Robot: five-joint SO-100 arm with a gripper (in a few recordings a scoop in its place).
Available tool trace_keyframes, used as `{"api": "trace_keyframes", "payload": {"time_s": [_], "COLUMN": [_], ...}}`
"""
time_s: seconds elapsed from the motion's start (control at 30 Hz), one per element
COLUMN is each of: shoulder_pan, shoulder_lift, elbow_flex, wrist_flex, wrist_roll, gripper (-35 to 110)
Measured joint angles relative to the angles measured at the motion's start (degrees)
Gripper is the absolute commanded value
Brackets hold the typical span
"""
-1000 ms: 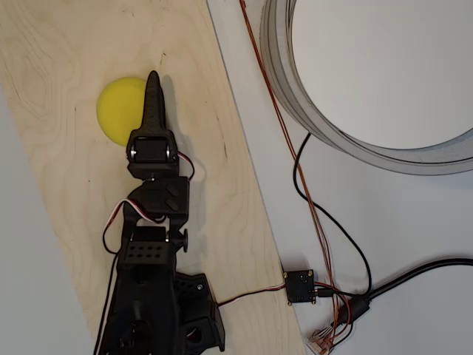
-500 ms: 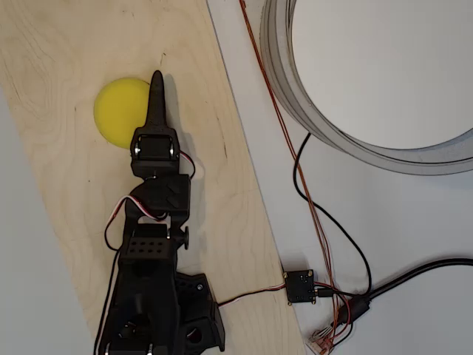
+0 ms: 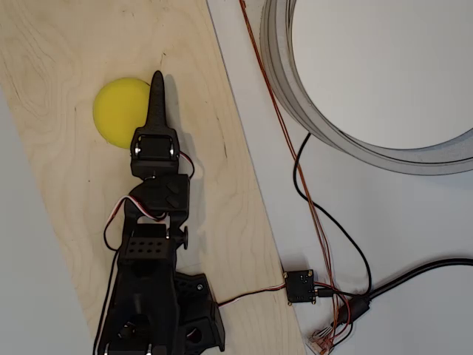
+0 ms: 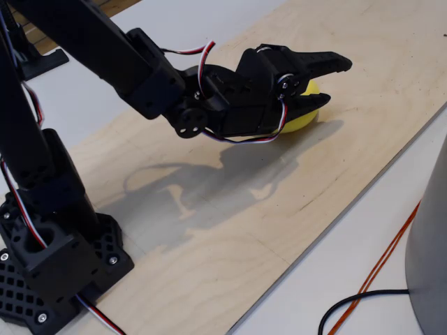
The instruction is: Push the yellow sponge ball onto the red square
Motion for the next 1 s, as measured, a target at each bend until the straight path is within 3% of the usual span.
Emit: {"api": "trace_keyframes", "payload": {"time_s": [1.0], "shoulder_pan": [-2.99], "shoulder_lift": [0.0], "elbow_flex": [0.0], "wrist_flex": [0.0], "wrist_roll": [2.9], "gripper": [20]}}
